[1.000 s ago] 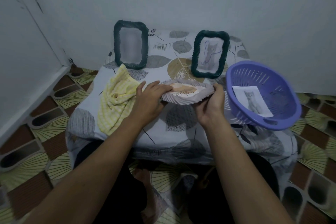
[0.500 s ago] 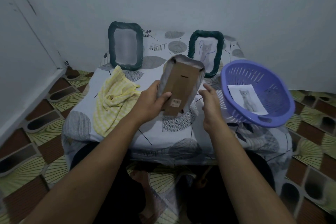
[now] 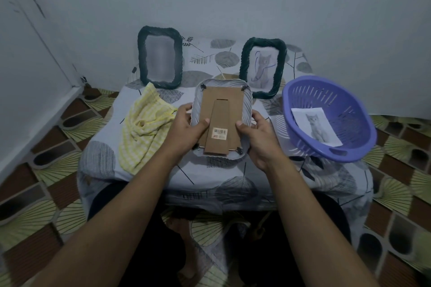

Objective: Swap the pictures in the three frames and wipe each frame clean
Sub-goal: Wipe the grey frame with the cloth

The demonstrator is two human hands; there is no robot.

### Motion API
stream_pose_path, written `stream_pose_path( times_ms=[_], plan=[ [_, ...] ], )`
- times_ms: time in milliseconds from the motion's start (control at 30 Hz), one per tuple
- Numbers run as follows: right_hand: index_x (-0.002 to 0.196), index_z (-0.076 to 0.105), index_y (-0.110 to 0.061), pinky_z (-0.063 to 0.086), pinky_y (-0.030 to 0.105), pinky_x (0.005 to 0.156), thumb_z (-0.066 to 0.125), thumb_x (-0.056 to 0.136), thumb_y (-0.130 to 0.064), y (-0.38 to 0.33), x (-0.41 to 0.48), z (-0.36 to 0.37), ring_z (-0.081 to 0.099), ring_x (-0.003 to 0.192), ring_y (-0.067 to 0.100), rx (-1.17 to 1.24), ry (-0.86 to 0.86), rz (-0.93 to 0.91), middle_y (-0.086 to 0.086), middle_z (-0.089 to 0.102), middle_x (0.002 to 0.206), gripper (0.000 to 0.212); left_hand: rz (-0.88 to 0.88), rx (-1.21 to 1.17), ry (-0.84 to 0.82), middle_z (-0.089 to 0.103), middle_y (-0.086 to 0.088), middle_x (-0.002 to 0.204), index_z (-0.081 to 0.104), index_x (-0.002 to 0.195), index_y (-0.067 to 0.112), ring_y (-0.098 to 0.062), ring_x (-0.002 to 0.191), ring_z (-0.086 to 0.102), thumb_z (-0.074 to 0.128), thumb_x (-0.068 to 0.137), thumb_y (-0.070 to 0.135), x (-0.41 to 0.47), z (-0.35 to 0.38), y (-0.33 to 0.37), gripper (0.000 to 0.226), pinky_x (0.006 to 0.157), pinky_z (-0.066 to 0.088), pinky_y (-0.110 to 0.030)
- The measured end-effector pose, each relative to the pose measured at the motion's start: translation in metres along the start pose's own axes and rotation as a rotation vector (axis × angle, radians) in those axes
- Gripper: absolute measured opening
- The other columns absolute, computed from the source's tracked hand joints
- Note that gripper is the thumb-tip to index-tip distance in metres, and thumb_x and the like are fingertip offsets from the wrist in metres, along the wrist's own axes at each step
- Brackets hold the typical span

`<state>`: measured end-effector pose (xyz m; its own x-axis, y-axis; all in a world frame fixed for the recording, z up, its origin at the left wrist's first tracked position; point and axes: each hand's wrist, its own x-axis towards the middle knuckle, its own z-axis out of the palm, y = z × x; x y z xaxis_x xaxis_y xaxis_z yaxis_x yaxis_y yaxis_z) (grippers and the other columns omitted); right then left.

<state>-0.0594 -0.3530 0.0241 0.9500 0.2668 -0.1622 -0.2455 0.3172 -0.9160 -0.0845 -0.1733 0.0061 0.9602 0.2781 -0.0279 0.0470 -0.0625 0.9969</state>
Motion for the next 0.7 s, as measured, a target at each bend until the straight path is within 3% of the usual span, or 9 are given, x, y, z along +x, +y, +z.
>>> stream_pose_path(
  times_ms=[133,200,333,533,700],
  plan=[
    [0.135,0.046,-0.007,0.062,0.04,0.078,0.051,0.098,0.005,0.008,0.003,0.003,0.073,0.088,0.024,0.01,0.048,0.014,0.014,0.073,0.104,0.039,0.277,0.433,0.253,0.049,0.001,0.117,0.039,0.139,0.017,-0.02,0.103,0.054,0.077,0.082,0.029,-0.002,-0.001,0.004,0.07,0.086,0.049,-0.036],
    [0.137,0.044,-0.007,0.062,0.04,0.074,0.051,0.098,0.005,0.011,0.005,0.005,0.072,0.084,0.023,0.022,0.072,0.025,0.012,0.073,0.1,0.041,0.335,0.519,0.209,0.047,0.001,0.114,0.045,0.136,0.014,-0.018,0.102,0.052,0.08,0.077,0.034,-0.006,0.002,0.01,0.071,0.087,0.048,-0.036],
    [0.135,0.046,-0.011,0.061,0.039,0.067,0.051,0.097,0.005,0.013,0.007,0.007,0.072,0.084,0.025,0.077,0.082,0.066,0.01,0.074,0.097,0.041,0.235,0.686,0.036,0.048,-0.003,0.124,0.046,0.135,0.014,-0.015,0.11,0.051,0.081,0.07,0.051,-0.013,0.01,0.014,0.083,0.095,0.048,-0.035],
    [0.136,0.046,-0.011,0.06,0.036,0.063,0.052,0.097,0.006,0.017,0.008,0.01,0.072,0.077,0.021,0.065,0.086,0.056,0.009,0.075,0.091,0.043,0.147,0.821,0.036,0.056,-0.006,0.118,0.052,0.125,0.013,-0.025,0.106,0.056,0.078,0.071,0.052,-0.01,0.014,0.023,0.072,0.086,0.05,-0.039],
    [0.135,0.044,-0.008,0.062,0.039,0.073,0.051,0.098,0.005,0.021,0.007,0.005,0.07,0.089,0.028,-0.004,0.091,-0.028,0.021,0.071,0.106,0.04,0.093,0.884,-0.022,0.06,-0.004,0.117,0.057,0.125,0.018,-0.025,0.107,0.059,0.062,0.059,0.057,-0.007,0.008,0.048,0.076,0.087,0.054,-0.043]
  ],
)
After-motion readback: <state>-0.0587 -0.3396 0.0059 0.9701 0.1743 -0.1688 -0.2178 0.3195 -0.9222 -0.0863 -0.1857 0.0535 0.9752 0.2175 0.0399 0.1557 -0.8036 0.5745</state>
